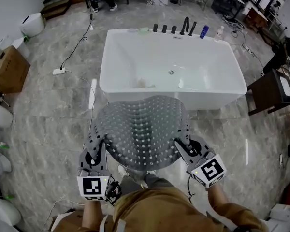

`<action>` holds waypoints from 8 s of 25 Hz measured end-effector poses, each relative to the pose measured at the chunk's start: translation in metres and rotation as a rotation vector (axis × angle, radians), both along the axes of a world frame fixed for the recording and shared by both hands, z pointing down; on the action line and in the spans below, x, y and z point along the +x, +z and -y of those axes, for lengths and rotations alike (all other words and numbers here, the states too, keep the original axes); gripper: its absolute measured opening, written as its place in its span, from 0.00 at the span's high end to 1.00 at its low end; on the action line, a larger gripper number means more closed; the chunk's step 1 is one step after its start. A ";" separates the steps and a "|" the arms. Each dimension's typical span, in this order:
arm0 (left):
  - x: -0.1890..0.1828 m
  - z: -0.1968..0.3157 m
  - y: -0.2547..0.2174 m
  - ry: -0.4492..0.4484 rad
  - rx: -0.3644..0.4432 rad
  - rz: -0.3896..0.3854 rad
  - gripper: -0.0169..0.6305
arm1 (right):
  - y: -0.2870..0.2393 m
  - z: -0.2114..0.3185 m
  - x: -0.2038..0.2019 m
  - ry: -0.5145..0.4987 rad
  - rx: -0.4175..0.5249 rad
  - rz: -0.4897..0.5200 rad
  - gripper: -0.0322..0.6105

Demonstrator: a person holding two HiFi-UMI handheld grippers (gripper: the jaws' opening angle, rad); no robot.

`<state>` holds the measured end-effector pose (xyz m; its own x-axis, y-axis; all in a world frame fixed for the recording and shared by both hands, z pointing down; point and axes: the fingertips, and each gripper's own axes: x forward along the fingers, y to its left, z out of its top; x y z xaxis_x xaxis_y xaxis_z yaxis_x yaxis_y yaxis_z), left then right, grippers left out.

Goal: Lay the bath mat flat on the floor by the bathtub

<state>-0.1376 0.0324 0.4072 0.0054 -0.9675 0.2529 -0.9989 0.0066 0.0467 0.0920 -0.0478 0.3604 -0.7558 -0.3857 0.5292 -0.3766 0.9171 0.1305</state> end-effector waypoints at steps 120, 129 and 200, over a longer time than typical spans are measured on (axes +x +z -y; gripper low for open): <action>0.000 0.024 0.077 0.277 -0.053 0.551 0.91 | 0.164 0.035 0.070 0.259 0.121 0.111 0.87; 0.018 -0.006 0.131 0.384 -0.281 0.520 0.90 | 0.201 0.030 0.069 0.176 0.009 -0.032 0.86; -0.073 -0.037 0.260 -0.078 -0.461 0.200 0.43 | 0.296 0.063 0.147 0.438 -0.143 -0.231 0.54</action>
<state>-0.2106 0.0690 0.6672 -0.1549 -0.7508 0.6421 -0.9836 0.0564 -0.1713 0.2394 -0.1111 0.6560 -0.3968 -0.5512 0.7340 -0.7056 0.6946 0.1402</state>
